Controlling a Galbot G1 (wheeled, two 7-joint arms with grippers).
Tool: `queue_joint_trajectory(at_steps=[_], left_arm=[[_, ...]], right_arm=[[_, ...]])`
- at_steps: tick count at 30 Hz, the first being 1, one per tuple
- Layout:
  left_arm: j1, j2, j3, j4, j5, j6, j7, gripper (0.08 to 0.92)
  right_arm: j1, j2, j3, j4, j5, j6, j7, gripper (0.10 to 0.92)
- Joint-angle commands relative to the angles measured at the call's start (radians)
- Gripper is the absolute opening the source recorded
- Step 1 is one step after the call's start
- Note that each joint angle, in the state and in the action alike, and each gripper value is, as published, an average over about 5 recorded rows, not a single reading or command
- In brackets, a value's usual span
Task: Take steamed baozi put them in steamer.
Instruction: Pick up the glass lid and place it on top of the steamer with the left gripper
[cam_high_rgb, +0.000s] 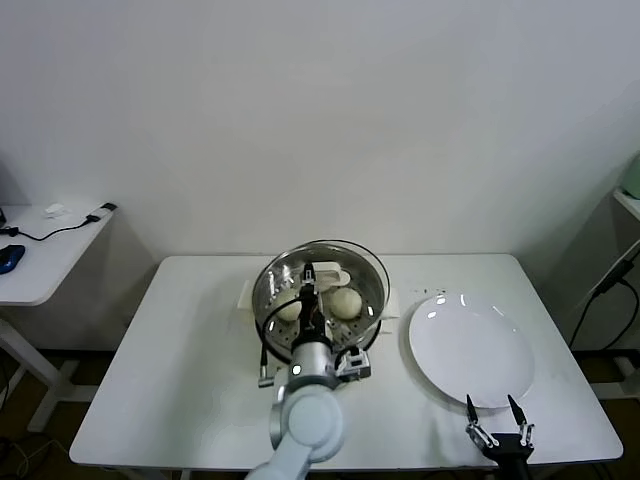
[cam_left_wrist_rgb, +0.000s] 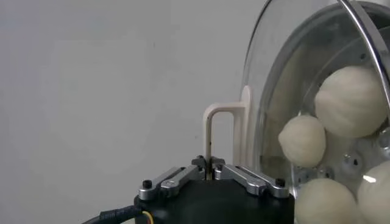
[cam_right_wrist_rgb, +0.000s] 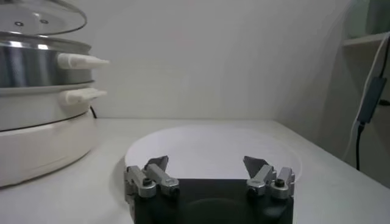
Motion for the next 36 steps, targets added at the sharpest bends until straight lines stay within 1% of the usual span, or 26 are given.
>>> queue_joint_trajectory(at_steps=[1, 7, 27, 30, 36], left_arm=[[-0.011, -0.05, 0.008, 0.071, 0.041, 0.01, -0.002, 0.132], [-0.01, -0.041, -0.015, 0.096, 0.047, 0.005, -0.026, 0.132], [0.002, -0.025, -0.036, 0.113, 0.073, -0.018, -0.045, 0.137], [0.003, -0.021, -0.035, 0.107, 0.072, -0.024, -0.043, 0.185], [0.011, -0.002, -0.023, 0.054, 0.035, -0.032, -0.034, 0.354]], right_arm=[[-0.001, 0.006, -0.007, -0.014, -0.005, 0.012, 0.001, 0.823], [-0.005, 0.005, -0.007, -0.014, -0.007, 0.028, 0.003, 0.823], [-0.008, 0.013, -0.02, -0.028, -0.042, 0.071, -0.001, 0.823], [-0.007, 0.014, -0.02, -0.028, -0.046, 0.071, -0.001, 0.823], [-0.007, 0.013, -0.019, -0.021, -0.046, 0.062, -0.003, 0.823]])
